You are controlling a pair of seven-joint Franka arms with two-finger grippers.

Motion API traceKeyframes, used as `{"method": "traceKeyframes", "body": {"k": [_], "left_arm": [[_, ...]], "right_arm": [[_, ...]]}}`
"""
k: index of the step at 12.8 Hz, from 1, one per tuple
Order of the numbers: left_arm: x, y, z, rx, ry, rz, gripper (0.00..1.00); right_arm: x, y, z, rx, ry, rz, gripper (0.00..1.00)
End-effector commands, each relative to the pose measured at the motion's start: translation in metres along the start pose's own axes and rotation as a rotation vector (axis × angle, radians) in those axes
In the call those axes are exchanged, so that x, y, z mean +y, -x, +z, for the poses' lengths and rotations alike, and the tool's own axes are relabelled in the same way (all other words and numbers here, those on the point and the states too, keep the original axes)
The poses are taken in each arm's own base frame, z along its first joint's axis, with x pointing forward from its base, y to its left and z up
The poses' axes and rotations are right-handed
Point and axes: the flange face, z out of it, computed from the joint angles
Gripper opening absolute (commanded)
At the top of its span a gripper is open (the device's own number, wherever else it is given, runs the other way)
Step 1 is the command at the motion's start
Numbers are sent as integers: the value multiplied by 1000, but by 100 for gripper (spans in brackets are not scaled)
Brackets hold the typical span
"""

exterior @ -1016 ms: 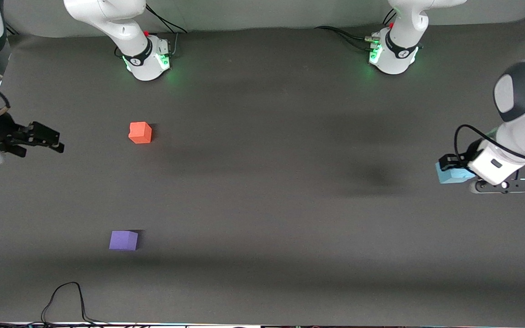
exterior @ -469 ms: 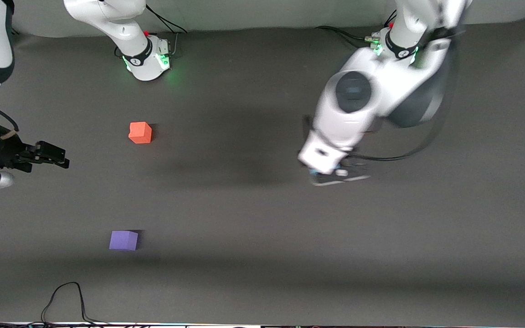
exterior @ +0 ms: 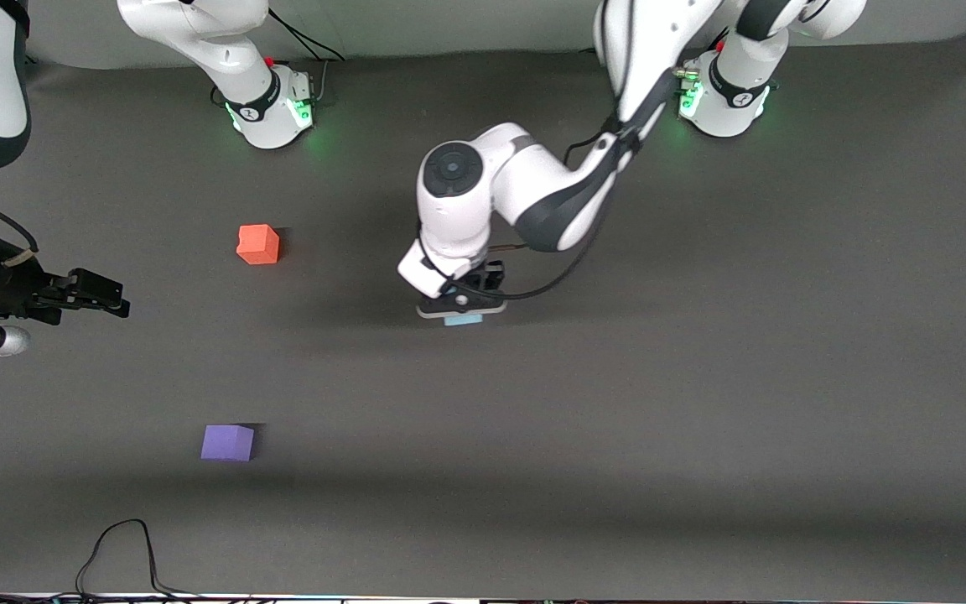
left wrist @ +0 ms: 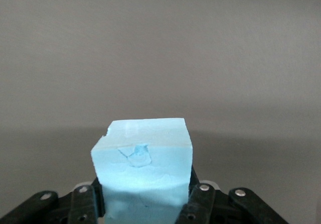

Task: Place blue block between orange and purple blocks
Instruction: 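Carry the blue block with the left gripper toward the table middle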

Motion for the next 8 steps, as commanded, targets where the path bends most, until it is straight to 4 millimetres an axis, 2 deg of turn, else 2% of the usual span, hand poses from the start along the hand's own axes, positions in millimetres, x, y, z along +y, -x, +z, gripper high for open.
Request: {"method": "traceKeyframes", "body": {"k": [1,2,3,4,5,6,7,8], "left_arm": [[9,1,51,36,-15,23,35],[7,5,75,40,-30,43,35],[6,5,90,45,-27,47,35],[4,5,99,40,-33,49,35],[2,2,100,40,-31,47,36],[1,2,103,37,-35,50,43],[0,2,106,35,-39,54,56],[-1,2,108,33,-40,55,82]], "right_arm": [[0,-11,12,-21,6,1,100],[-1,-13,16,-25,8,-1,100],[-2,-14,17,-23,8,-1,100],[-1,-14,17,-20,8,-1,100],[-1,-17,23,-31,8,0,100],[0,-17,25,-34,7,2,100],[-1,-17,24,-32,7,1,100],[-1,-17,26,-37,6,2,100]]}}
